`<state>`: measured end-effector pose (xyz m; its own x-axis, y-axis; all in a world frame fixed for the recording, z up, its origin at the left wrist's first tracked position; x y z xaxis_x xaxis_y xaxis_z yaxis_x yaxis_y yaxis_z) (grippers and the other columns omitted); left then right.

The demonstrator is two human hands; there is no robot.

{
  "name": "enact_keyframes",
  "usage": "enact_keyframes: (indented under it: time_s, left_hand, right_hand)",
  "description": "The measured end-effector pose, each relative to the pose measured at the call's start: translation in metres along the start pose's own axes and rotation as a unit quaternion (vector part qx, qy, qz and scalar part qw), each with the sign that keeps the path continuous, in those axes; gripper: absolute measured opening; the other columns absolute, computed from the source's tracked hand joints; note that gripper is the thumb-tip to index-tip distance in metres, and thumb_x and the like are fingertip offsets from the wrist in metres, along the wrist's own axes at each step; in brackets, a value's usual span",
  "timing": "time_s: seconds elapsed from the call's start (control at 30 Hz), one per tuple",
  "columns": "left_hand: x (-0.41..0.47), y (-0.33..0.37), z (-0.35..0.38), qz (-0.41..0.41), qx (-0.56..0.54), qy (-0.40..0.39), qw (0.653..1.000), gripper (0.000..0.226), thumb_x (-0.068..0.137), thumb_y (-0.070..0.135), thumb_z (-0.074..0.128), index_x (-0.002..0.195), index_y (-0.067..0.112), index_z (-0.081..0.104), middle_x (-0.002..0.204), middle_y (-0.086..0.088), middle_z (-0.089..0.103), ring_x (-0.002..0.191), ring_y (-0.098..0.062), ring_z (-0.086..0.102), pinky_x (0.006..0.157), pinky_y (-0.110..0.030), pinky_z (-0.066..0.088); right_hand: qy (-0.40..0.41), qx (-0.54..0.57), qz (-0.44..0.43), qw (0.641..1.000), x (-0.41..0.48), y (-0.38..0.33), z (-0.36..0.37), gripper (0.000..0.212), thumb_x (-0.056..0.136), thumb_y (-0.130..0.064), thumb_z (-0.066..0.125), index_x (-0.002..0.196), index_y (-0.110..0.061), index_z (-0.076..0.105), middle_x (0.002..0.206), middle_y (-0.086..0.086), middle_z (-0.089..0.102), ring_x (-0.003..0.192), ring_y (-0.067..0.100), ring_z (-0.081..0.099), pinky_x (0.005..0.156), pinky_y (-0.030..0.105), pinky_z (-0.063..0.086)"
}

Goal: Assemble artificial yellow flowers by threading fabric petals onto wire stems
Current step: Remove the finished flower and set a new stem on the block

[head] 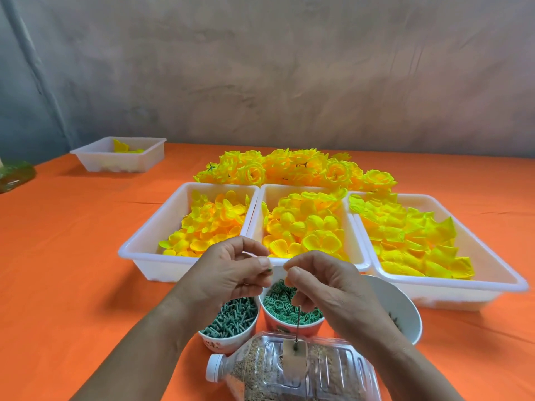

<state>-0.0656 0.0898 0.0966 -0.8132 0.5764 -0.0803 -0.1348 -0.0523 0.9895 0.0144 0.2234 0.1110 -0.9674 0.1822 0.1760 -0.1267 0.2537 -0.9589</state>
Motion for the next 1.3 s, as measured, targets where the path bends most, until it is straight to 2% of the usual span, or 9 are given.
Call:
enact_keyframes:
  time_s: [0.07, 0.2, 0.4, 0.57, 0.7, 0.93, 1.03, 1.13, 1.3]
  left_hand:
    - [0.000, 0.005, 0.012, 0.012, -0.002, -0.022, 1.000, 0.040, 0.062, 0.030, 0.078, 0.096, 0.015, 0.062, 0.077, -0.006, 0.072, 0.065, -0.014, 0.071, 0.056, -0.023, 0.054]
    - [0.001, 0.012, 0.022, 0.025, 0.000, -0.040, 0.999, 0.046, 0.065, 0.029, 0.078, 0.103, 0.014, 0.057, 0.076, -0.004, 0.073, 0.063, -0.013, 0.070, 0.053, -0.020, 0.052]
    - [0.001, 0.007, 0.027, 0.002, -0.013, -0.038, 0.999, 0.059, 0.053, 0.036, 0.084, 0.100, 0.012, 0.058, 0.077, -0.010, 0.072, 0.059, -0.012, 0.067, 0.052, -0.020, 0.051]
    - [-0.001, 0.004, 0.030, -0.006, -0.024, -0.046, 0.999, 0.050, 0.059, 0.034, 0.082, 0.099, 0.012, 0.060, 0.074, -0.006, 0.072, 0.061, -0.013, 0.069, 0.054, -0.021, 0.053]
    - [-0.003, 0.001, 0.028, -0.013, -0.010, -0.060, 0.998, 0.042, 0.067, 0.033, 0.078, 0.100, 0.013, 0.062, 0.082, -0.007, 0.074, 0.066, -0.013, 0.069, 0.058, -0.022, 0.054]
    - [-0.016, -0.001, 0.031, -0.019, 0.014, -0.118, 0.993, 0.017, 0.077, 0.033, 0.083, 0.087, 0.024, 0.072, 0.091, -0.006, 0.073, 0.076, -0.013, 0.068, 0.068, -0.023, 0.054]
    - [-0.025, 0.002, 0.041, 0.004, 0.032, -0.176, 0.984, 0.021, 0.065, 0.026, 0.081, 0.084, 0.023, 0.073, 0.090, -0.005, 0.070, 0.080, -0.014, 0.065, 0.073, -0.024, 0.053]
    - [-0.031, -0.001, 0.048, 0.011, 0.067, -0.206, 0.976, 0.025, 0.059, 0.017, 0.084, 0.081, 0.022, 0.073, 0.086, -0.005, 0.070, 0.077, -0.013, 0.065, 0.071, -0.024, 0.051]
    - [-0.032, -0.010, 0.056, 0.007, 0.089, -0.212, 0.973, 0.021, 0.066, 0.004, 0.081, 0.078, 0.020, 0.076, 0.078, 0.000, 0.073, 0.073, -0.009, 0.066, 0.069, -0.021, 0.052]
  right_hand:
    - [-0.018, 0.028, 0.005, 0.999, 0.001, -0.006, 0.005, 0.010, 0.093, -0.021, 0.062, 0.094, -0.024, 0.071, 0.073, 0.000, 0.071, 0.059, 0.009, 0.062, 0.055, 0.020, 0.049]
    - [-0.032, 0.081, 0.018, 0.996, 0.001, -0.010, 0.006, 0.013, 0.091, -0.026, 0.063, 0.099, -0.021, 0.073, 0.085, 0.011, 0.073, 0.062, 0.013, 0.062, 0.057, 0.024, 0.049]
    - [-0.039, 0.151, 0.045, 0.987, -0.002, -0.005, 0.005, 0.020, 0.078, -0.034, 0.078, 0.095, -0.025, 0.075, 0.074, 0.006, 0.068, 0.060, 0.012, 0.059, 0.055, 0.021, 0.048]
    - [-0.031, 0.196, 0.058, 0.978, -0.002, -0.002, 0.003, 0.011, 0.069, -0.024, 0.079, 0.077, -0.024, 0.073, 0.070, 0.005, 0.064, 0.057, 0.011, 0.057, 0.051, 0.020, 0.045]
    - [-0.024, 0.202, 0.071, 0.976, -0.004, 0.002, 0.002, 0.012, 0.066, -0.023, 0.083, 0.072, -0.021, 0.072, 0.071, 0.005, 0.063, 0.059, 0.011, 0.056, 0.050, 0.020, 0.044]
    - [-0.011, 0.230, 0.090, 0.969, -0.008, 0.004, -0.006, 0.021, 0.066, -0.018, 0.076, 0.081, -0.010, 0.064, 0.080, 0.016, 0.070, 0.058, 0.015, 0.057, 0.050, 0.021, 0.046]
    - [-0.018, 0.241, 0.088, 0.966, -0.010, 0.002, -0.006, 0.020, 0.069, -0.008, 0.080, 0.081, -0.009, 0.064, 0.079, 0.018, 0.068, 0.055, 0.015, 0.056, 0.049, 0.021, 0.045]
    - [-0.037, 0.260, 0.078, 0.962, -0.014, -0.003, -0.004, 0.010, 0.071, -0.009, 0.074, 0.080, -0.010, 0.069, 0.077, 0.018, 0.066, 0.055, 0.014, 0.055, 0.049, 0.020, 0.046]
    - [-0.070, 0.240, 0.060, 0.966, -0.024, -0.014, -0.001, 0.007, 0.071, -0.014, 0.072, 0.078, -0.012, 0.072, 0.072, 0.016, 0.061, 0.056, 0.014, 0.055, 0.052, 0.021, 0.047]
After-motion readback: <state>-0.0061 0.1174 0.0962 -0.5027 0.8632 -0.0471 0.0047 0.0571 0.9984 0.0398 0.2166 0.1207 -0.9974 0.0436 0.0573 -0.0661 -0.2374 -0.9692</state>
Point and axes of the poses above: each hand's wrist, its own x-axis towards the middle knuckle, its own z-axis out of the palm, y = z × x, the point moved 9 cm from there along x, towards the middle knuckle
